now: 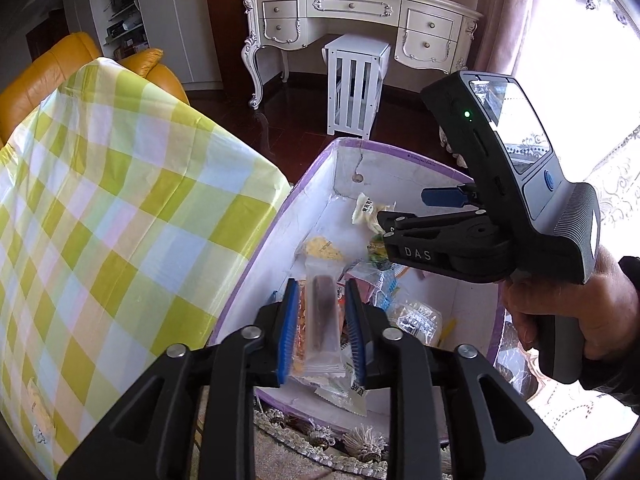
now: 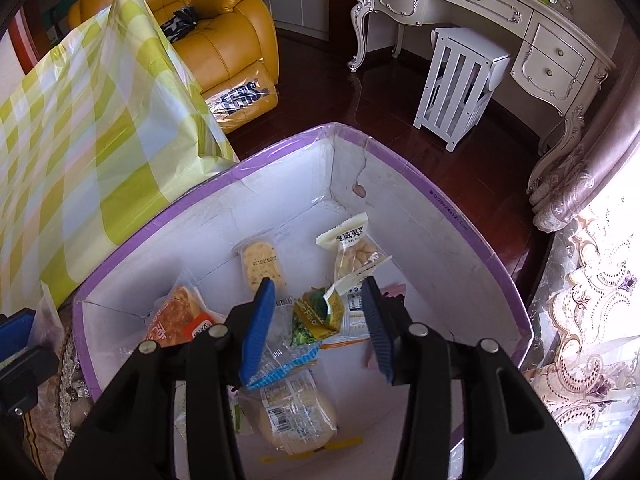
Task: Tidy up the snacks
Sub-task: 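Open both tools above the white box to drop the snacks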
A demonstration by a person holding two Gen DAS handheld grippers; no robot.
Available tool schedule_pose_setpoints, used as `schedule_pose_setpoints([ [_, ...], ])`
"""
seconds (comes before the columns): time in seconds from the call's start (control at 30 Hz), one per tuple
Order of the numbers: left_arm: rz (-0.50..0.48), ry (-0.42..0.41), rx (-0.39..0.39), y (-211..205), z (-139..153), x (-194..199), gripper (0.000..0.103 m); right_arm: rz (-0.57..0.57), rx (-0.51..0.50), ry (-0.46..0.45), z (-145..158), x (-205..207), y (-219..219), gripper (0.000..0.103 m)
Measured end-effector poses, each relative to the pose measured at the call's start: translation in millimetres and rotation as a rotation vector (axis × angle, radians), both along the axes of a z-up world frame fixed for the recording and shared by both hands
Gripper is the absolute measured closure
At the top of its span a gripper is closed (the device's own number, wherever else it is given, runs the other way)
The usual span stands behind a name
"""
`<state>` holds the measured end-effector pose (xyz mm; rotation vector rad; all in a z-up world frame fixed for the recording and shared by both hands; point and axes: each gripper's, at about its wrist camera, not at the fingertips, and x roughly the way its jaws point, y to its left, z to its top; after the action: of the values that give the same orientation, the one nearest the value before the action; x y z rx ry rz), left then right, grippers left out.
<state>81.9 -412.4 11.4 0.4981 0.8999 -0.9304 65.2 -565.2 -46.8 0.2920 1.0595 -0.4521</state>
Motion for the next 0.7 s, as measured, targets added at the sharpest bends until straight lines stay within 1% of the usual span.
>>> schedule_pose_setpoints([
  [0.03,0.003,-0.002,-0.004,1,1,0,0.061,-0.001,-0.001,-0.003,1,0,0,0.044],
  [0.07,0.006,-0.004,-0.009,2,1,0,0.057,0.000,0.000,-0.004,1,0,0,0.043],
  [0.3,0.041,-0.009,-0.025,10,4,5,0.056,0.008,-0.004,-0.006,5,3,4,0.041],
  [0.43,0.074,-0.017,-0.041,18,8,11,0.051,0.016,-0.012,-0.011,10,5,10,0.039],
  [0.5,0.092,-0.022,-0.049,23,11,14,0.050,0.022,-0.017,-0.015,13,6,14,0.038],
  [0.7,0.157,-0.046,-0.073,43,20,24,0.044,0.052,-0.029,-0.026,23,13,29,0.038],
])
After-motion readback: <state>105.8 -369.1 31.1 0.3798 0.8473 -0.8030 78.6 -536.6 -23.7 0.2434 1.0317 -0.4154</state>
